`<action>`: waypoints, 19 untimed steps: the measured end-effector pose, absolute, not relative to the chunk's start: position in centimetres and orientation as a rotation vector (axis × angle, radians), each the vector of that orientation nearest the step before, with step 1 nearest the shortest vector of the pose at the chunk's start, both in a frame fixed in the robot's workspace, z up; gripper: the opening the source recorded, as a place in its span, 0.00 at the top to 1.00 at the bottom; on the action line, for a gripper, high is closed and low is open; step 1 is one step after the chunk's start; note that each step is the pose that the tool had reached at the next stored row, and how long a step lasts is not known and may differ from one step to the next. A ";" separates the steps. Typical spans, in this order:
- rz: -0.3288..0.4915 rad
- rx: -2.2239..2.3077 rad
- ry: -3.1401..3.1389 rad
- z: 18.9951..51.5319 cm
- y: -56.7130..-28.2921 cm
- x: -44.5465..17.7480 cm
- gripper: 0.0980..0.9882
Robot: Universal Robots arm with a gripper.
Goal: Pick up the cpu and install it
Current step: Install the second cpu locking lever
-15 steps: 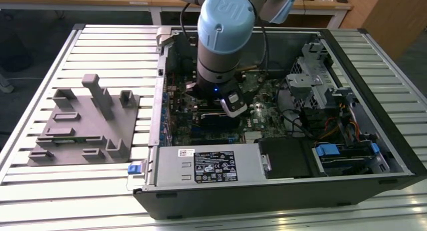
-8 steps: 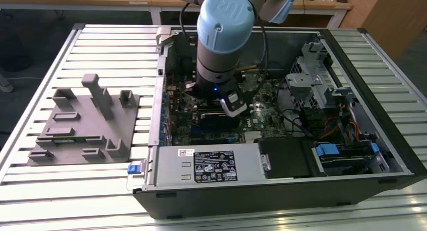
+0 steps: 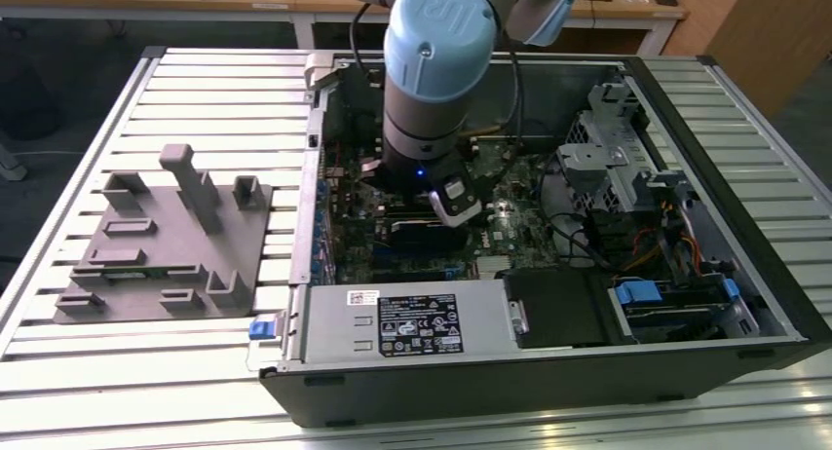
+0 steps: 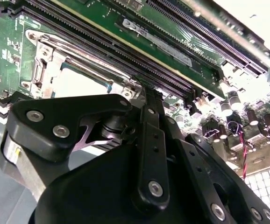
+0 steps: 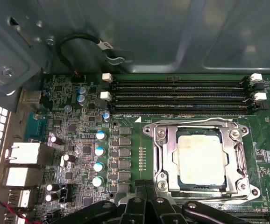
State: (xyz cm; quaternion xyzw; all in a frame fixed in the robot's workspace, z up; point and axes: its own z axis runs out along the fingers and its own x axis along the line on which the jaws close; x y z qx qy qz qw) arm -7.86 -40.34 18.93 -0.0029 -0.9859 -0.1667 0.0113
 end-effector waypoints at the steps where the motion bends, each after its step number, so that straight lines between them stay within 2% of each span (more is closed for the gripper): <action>1: -0.520 -0.009 -3.075 19.0 -40.3 -7.9 0.99; 19: -0.555 -0.009 -3.069 23.1 -40.3 -7.9 0.99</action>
